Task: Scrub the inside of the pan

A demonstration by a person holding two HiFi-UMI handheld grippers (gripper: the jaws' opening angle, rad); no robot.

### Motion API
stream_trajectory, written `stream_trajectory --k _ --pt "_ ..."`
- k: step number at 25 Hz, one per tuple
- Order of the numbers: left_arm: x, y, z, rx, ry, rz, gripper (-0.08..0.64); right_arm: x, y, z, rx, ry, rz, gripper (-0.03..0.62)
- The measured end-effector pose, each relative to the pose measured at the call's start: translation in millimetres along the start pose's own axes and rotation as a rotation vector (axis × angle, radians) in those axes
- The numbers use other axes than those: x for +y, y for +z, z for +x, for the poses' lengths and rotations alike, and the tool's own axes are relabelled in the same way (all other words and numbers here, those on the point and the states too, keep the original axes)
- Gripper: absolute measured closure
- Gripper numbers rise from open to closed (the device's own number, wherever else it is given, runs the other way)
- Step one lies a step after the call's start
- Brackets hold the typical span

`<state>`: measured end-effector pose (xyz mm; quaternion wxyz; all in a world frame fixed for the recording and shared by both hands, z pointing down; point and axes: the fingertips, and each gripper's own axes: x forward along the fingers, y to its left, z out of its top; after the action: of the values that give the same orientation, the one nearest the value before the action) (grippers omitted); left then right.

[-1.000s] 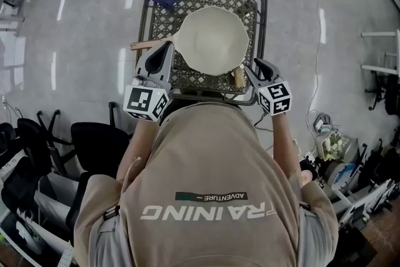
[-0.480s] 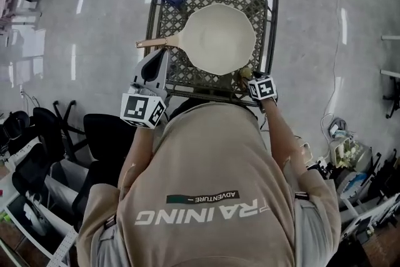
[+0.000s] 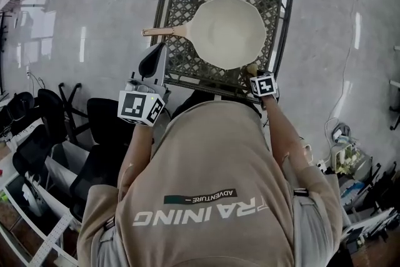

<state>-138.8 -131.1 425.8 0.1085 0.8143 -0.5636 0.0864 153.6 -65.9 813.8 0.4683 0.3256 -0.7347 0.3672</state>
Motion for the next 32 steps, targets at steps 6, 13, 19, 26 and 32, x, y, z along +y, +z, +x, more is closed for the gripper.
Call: stream_trajectory --k 6,13,19,26,32 --pt "6 8 -9 -0.021 0.015 0.003 0.541 2 0 -1 0.017 0.008 0.0 0.472" --pt "9 8 -3 -0.079 -0.003 -0.035 0.541 9 6 -50 -0.089 -0.007 -0.094 0.486" --pt "16 -1 0 -0.108 -0.009 -0.067 0.541 21 60 -133 -0.314 -0.017 -0.202 0.486" --pt "40 -11 -24 -0.085 0.052 -0.082 0.541 106 172 -97 -0.39 0.14 -0.566 0.486" --pt "53 -27 -58 -0.006 0.132 -0.071 0.541 163 188 -2 -0.262 0.294 -0.744 0.486"
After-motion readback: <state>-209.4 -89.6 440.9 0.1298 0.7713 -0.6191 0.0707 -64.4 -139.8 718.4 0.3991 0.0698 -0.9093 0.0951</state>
